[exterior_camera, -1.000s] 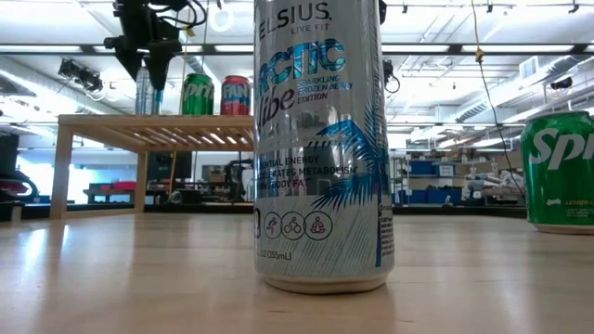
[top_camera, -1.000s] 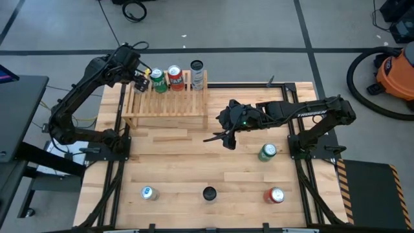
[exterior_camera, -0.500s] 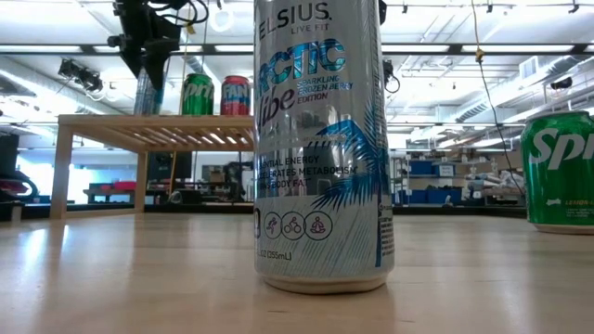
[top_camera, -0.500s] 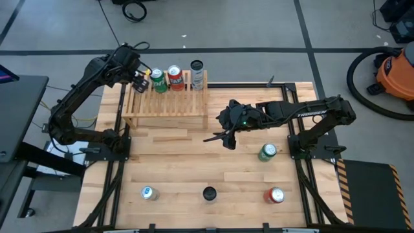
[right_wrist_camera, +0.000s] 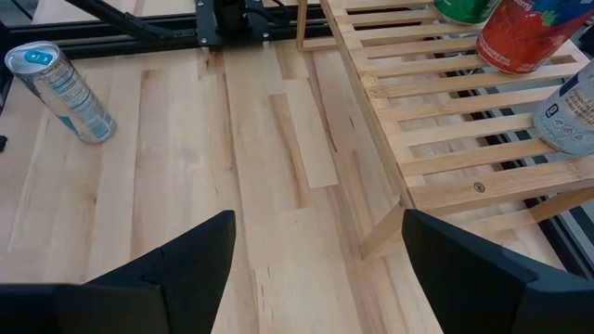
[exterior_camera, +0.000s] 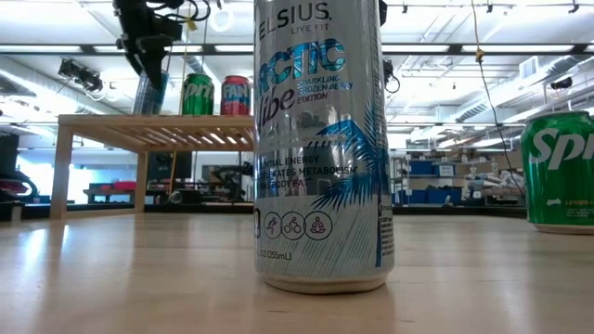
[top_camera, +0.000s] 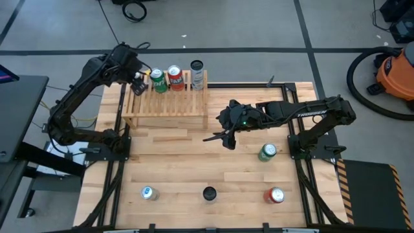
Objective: Place canned beverage on shelf
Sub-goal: Put the top blue soda can on the shelf
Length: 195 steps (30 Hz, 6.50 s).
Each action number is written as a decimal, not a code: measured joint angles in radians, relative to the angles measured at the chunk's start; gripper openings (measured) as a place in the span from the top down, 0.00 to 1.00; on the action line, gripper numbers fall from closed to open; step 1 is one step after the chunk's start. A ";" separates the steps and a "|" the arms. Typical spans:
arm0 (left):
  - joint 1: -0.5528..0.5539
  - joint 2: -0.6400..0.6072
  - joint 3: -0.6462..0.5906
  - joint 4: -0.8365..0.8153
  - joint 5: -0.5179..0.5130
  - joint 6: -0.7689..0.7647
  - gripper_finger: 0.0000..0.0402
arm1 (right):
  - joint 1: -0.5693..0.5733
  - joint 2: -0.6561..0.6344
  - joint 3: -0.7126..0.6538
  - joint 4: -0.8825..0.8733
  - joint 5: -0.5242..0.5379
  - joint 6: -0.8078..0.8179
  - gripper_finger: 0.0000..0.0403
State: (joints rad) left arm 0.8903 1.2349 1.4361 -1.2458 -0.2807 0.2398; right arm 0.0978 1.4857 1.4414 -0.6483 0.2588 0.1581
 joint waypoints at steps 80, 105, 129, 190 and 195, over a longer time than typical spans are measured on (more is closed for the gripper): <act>0.219 0.044 0.127 -0.065 0.358 0.216 0.37 | 0.090 0.000 0.000 0.034 -0.025 0.026 0.21; 0.217 0.095 0.127 -0.073 0.338 0.191 0.25 | 0.090 0.000 0.000 0.034 -0.025 0.026 0.21; 0.217 0.036 0.129 -0.016 0.327 0.132 0.24 | 0.090 0.000 0.000 0.034 -0.025 0.025 0.21; 0.191 0.062 0.127 0.031 0.330 -0.104 0.24 | 0.090 0.000 0.000 0.034 -0.018 0.026 0.21; 0.193 0.062 0.127 0.031 0.330 -0.098 0.24 | 0.090 0.000 0.000 0.034 -0.026 0.026 0.21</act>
State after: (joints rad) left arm 1.0828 1.2968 1.5635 -1.2152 0.0498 0.1421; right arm 0.1875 1.4857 1.4418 -0.6144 0.2330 0.1837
